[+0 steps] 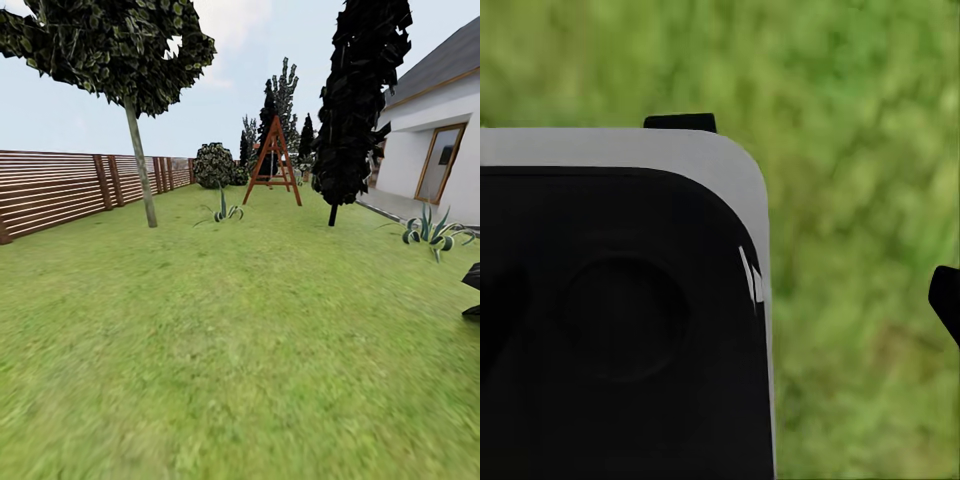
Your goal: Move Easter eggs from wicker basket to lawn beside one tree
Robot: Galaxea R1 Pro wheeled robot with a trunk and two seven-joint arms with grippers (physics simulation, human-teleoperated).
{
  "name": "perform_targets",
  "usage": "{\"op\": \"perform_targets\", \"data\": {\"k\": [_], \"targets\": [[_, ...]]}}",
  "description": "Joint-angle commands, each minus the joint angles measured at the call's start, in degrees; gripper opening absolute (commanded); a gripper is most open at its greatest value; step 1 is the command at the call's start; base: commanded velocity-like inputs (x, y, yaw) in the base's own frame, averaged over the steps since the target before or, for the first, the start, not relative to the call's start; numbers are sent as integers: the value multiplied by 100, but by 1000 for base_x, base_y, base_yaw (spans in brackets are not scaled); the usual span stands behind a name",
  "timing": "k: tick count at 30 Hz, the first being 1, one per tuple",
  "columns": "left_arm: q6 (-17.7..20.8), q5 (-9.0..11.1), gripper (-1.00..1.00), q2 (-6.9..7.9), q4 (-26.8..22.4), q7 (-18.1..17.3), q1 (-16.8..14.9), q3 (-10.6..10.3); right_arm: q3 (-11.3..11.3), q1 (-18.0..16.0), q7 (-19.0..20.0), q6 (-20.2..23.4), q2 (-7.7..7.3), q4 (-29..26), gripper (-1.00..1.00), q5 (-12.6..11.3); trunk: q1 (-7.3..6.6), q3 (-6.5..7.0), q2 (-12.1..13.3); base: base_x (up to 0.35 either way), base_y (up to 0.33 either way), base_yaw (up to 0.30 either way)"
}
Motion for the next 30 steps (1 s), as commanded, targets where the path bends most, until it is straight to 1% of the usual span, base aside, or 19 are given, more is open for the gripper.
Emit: {"op": "perform_targets", "data": {"k": [1,12,30], "targets": [[-7,2,100,0,-8,-5,2,2,-31,-3,-1,-22,0,5,100,-1,3,-5,-2,335,115,0],[-7,4,100,3,-8,12,2,11,-31,-3,-1,-22,9,5,100,-1,3,-5,-2,335,29,0],[-7,13,100,2,-8,11,2,20,-31,-3,-1,-22,9,5,100,-1,3,-5,-2,335,-26,0]]}}
